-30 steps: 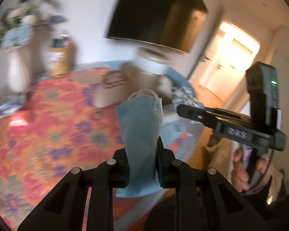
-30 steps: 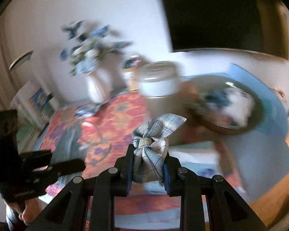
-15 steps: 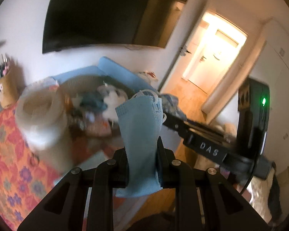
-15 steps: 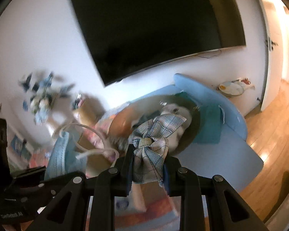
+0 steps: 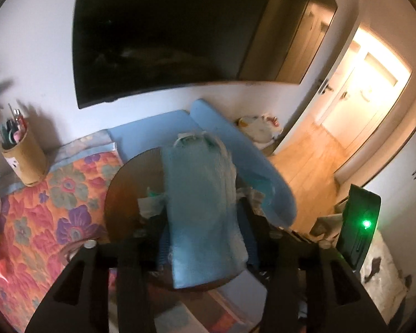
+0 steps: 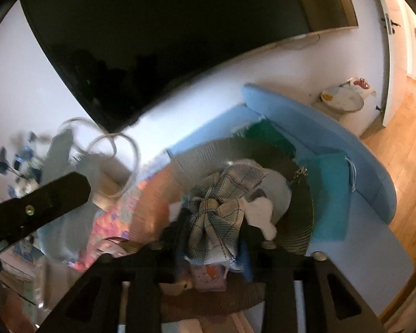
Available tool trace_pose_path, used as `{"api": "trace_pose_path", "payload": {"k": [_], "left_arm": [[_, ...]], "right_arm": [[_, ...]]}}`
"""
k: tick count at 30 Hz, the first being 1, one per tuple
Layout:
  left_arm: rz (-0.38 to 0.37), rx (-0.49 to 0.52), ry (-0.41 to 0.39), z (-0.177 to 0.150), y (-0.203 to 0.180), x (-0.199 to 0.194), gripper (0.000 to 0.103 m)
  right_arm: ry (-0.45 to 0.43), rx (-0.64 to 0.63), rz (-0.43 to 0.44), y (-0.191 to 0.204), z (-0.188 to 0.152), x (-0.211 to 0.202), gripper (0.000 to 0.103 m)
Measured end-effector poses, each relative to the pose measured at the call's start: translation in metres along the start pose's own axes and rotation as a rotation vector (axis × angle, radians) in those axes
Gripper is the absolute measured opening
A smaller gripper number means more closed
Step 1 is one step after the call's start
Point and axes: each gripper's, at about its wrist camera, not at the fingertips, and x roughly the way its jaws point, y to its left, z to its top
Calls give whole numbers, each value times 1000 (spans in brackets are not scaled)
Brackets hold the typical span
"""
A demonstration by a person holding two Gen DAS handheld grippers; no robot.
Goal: Organize soft objects
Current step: 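Open both tools to drop the face mask and bow into the basket, then move both tools back over the bed toward the pink pouch and printed bag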
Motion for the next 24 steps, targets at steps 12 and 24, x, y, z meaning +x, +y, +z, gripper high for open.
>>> {"api": "trace_pose_path", "payload": {"k": [12,24], "left_arm": [[-145,-20,-110,-14,7,-50,79],[108,97,-302,-104,84,-206,82]], "right_arm": [[-43,38,19,-17,-16,-25,59],[-154,-104,129,34,-94,-102,61]]}}
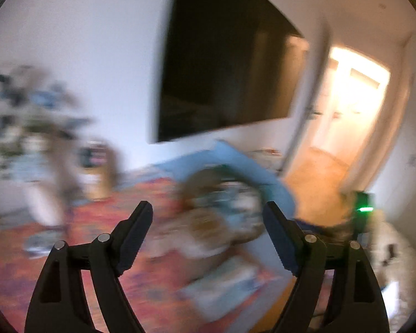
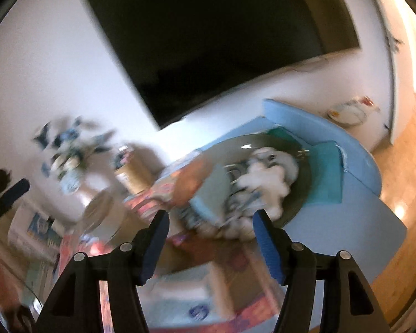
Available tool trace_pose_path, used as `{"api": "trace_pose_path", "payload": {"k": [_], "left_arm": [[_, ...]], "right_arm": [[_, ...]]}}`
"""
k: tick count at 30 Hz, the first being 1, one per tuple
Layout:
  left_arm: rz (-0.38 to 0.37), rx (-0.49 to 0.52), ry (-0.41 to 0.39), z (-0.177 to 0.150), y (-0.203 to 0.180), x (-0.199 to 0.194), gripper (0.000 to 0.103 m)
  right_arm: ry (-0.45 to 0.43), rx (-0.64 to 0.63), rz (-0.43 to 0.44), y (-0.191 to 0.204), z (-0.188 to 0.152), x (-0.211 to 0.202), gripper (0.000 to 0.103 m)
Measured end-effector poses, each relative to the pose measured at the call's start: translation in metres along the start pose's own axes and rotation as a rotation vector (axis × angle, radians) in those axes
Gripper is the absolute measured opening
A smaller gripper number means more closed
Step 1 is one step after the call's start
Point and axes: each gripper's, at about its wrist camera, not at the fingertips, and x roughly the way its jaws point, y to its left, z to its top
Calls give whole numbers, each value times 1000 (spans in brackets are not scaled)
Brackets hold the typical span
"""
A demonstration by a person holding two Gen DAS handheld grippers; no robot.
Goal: Organize soft objects
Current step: 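Move both tools back over the bed toward the pink pouch and printed bag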
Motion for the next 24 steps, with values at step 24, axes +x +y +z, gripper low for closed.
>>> {"api": "trace_pose_path", "payload": {"k": [24], "left_arm": [[537,-458,145,-223,284,30,84]], "right_arm": [[308,-547,160,262,-158,202,91]]}}
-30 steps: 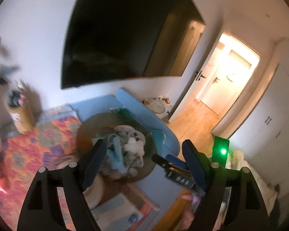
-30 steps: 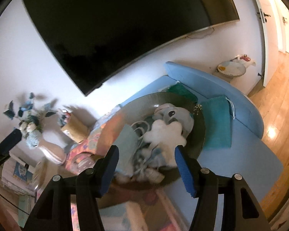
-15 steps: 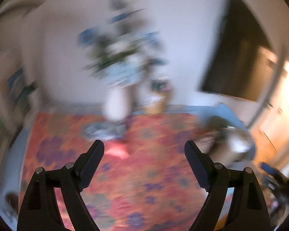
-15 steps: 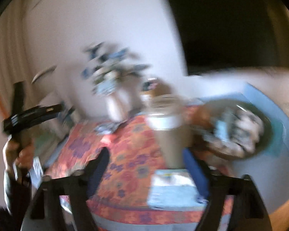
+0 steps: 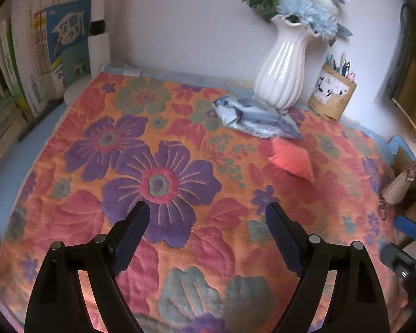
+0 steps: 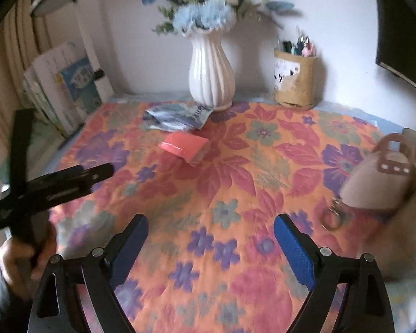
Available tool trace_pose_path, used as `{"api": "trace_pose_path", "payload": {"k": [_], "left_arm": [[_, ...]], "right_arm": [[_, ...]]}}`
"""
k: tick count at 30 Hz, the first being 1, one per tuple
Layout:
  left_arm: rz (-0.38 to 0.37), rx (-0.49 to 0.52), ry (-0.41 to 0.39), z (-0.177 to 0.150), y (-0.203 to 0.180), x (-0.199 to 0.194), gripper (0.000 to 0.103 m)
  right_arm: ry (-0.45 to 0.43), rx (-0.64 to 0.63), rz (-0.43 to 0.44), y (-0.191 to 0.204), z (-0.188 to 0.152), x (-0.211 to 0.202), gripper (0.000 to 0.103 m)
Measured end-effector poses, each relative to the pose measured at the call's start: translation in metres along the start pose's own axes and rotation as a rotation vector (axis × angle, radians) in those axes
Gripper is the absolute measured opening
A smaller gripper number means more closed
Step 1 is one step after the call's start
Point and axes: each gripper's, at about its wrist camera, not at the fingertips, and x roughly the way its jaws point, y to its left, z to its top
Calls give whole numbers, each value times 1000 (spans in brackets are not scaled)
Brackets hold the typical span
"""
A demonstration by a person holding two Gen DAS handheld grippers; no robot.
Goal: Organize soft objects
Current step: 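Move both tools back over the bed toward the pink pouch and printed bag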
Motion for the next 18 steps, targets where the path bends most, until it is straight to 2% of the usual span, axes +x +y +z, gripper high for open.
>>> {"api": "trace_pose_path", "payload": {"k": [3,5,6,11,18], "left_arm": [[3,-8,9,-1,-1,9,84],[10,-6,-8,-1,-2,5,84],[13,-1,-6,-2,-2,6,84],[8,9,10,-2,-3,10,84],[17,13,17,-2,-3,11,84]], "right_arm": [[2,17,15,0,-5,20,91],[56,23,-8,0,-7,36,91],[66,10,-42,2,-6,37,91],[85,-31,-68,9,-6,42,91],[117,-30,-70,7,-7,48,92]]}}
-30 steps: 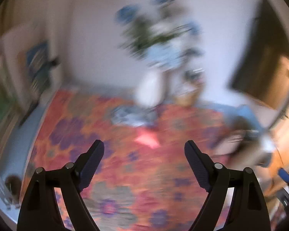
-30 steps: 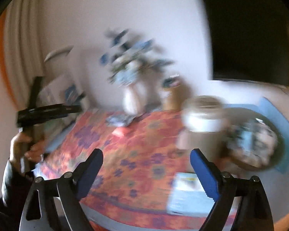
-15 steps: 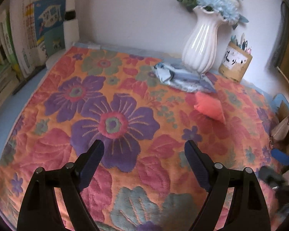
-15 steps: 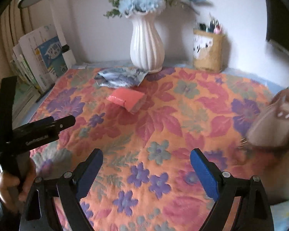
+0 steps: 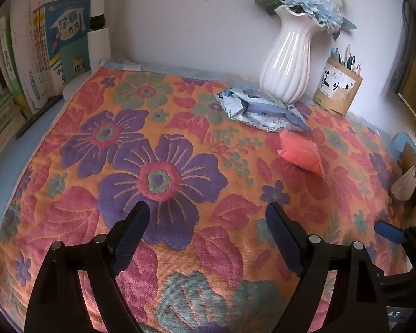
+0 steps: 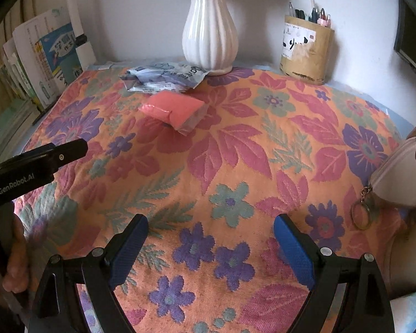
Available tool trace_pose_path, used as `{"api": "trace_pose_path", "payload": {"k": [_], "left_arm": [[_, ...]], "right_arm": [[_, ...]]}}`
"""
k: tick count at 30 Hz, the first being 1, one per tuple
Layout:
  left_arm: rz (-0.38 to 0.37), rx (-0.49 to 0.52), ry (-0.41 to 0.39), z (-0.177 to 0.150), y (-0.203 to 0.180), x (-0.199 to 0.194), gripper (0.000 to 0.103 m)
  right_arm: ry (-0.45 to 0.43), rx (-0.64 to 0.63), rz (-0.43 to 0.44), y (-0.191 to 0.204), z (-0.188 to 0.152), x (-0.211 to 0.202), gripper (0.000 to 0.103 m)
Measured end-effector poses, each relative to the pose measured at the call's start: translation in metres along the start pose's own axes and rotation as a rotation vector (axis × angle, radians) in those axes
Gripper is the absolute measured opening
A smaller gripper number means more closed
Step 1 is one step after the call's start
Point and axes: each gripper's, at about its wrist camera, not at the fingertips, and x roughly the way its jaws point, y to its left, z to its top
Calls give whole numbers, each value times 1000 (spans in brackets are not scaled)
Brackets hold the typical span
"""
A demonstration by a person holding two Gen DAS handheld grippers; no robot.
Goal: Organize soft objects
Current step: 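Move both tools back over the bed toward the pink pouch and printed bag, then grasp the printed Dafi wipes bag with the left tool while the right tool grasps the pink pouch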
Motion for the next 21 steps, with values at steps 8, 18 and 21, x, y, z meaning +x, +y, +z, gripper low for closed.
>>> {"api": "trace_pose_path", "payload": {"k": [8,18,21], "left_arm": [[31,107,149,3,-12,9,85],[-118,242,57,100,-4,-13,89],[-163,258,72,118,-5,11,89]], "right_arm": [[71,-56,2,6,1,7,103],[44,-157,48,6,77,15,103],[17,-219,85,15,94,36,98]]}}
